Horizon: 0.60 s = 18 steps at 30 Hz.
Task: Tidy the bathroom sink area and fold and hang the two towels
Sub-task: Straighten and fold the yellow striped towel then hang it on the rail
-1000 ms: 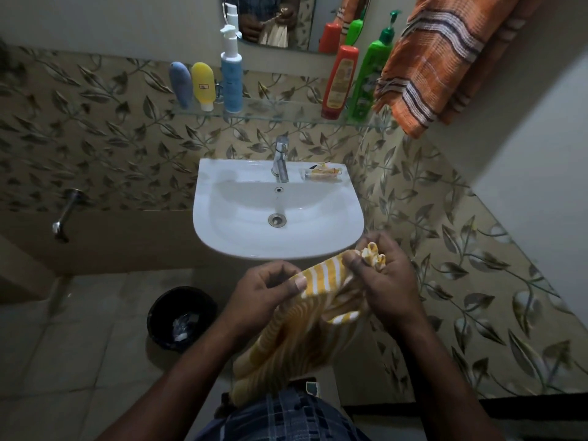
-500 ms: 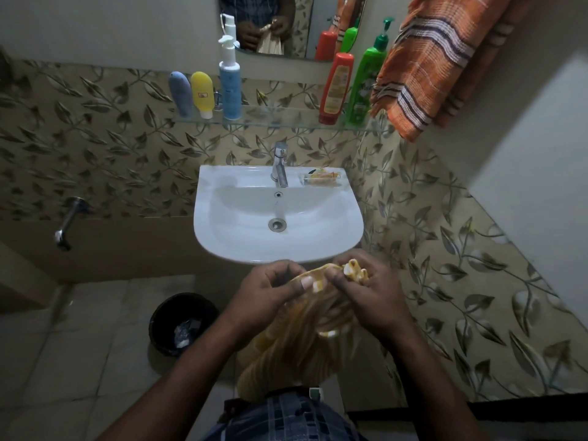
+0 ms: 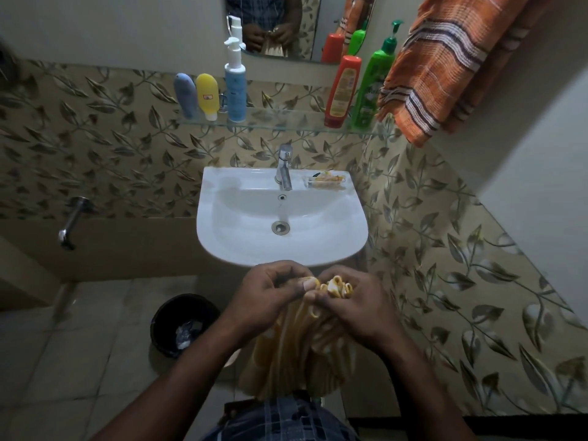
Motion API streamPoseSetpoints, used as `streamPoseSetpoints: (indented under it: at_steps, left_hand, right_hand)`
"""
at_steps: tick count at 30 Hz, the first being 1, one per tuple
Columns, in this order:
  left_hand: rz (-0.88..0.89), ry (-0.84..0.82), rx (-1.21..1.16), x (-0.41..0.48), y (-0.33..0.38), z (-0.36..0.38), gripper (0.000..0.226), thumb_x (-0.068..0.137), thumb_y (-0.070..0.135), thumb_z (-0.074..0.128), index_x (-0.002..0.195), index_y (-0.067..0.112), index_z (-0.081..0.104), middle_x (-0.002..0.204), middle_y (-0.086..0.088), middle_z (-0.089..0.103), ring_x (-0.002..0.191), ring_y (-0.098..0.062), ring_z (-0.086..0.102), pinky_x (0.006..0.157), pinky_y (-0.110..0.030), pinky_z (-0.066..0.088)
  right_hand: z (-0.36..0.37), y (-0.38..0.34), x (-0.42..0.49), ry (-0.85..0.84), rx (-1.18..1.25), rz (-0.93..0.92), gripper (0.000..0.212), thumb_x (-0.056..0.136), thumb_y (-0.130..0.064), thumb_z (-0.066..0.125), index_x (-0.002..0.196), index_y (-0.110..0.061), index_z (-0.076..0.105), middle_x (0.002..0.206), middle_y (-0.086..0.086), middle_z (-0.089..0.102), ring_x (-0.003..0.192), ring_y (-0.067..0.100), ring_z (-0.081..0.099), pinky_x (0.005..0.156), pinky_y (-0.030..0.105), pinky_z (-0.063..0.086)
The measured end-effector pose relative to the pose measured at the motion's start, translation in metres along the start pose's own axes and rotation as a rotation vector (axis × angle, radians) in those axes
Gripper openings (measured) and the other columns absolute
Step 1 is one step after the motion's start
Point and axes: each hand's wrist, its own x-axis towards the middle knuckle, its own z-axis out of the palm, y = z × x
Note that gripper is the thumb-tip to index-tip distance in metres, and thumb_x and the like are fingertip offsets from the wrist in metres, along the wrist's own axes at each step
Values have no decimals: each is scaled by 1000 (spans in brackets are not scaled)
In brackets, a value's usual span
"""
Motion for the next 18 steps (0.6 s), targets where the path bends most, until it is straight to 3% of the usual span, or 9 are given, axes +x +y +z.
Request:
streamPoseSetpoints:
  at_steps: [3,6,9,11,13,15,18]
  left_hand:
    - [-66,-8,-3,1,-4,-7,27,84,48,80,91,22,78,87,2,77,80,-12,69,74,-32,55]
    - [-123,-73,33,-2,-13,-10,24,87,43,80,89,20,77,82,3,74,75,-12,66,70,-34,52]
    - [-89,-15,15,-3,-15,-6,20,86,43,80,87,22,78,82,4,75,76,-10,67,71,-30,52]
    - [-42,-5,53,0,-13,-6,20,86,45,78,88,25,80,85,5,77,80,-8,69,75,-29,53]
    - [-9,0,82,4,-8,-6,23,85,46,78,90,24,81,90,2,80,86,-12,73,80,-35,57]
    - [12,13,92,8,-4,-6,26,83,45,78,92,20,82,93,-2,81,91,-20,76,86,-43,59]
    - [28,8,121,12,-2,-5,22,86,37,78,93,16,81,93,-3,81,93,-22,77,88,-43,60]
  right_hand:
    - [-8,4,7,112,178,37,22,78,-41,84,81,-21,75,80,3,75,76,28,72,70,46,61]
    - [-26,13,14,180,278,59,14,85,-23,86,83,-16,74,91,4,80,86,19,77,76,36,59]
    - [-32,16,15,113,207,47,24,85,-39,83,83,-18,71,91,4,81,88,20,78,74,36,60]
    - [-26,18,15,58,178,48,23,85,-39,82,88,-18,73,94,3,81,90,19,78,77,36,60]
    - [-15,19,15,-4,161,46,17,87,-32,81,98,-21,76,100,-2,81,96,15,77,84,35,60]
    - [-4,17,15,-73,120,54,26,83,-36,85,107,-28,79,104,-7,80,97,11,76,86,35,60]
    - [7,14,17,-98,131,91,30,72,-43,89,96,-28,80,88,-6,79,80,9,74,72,35,59]
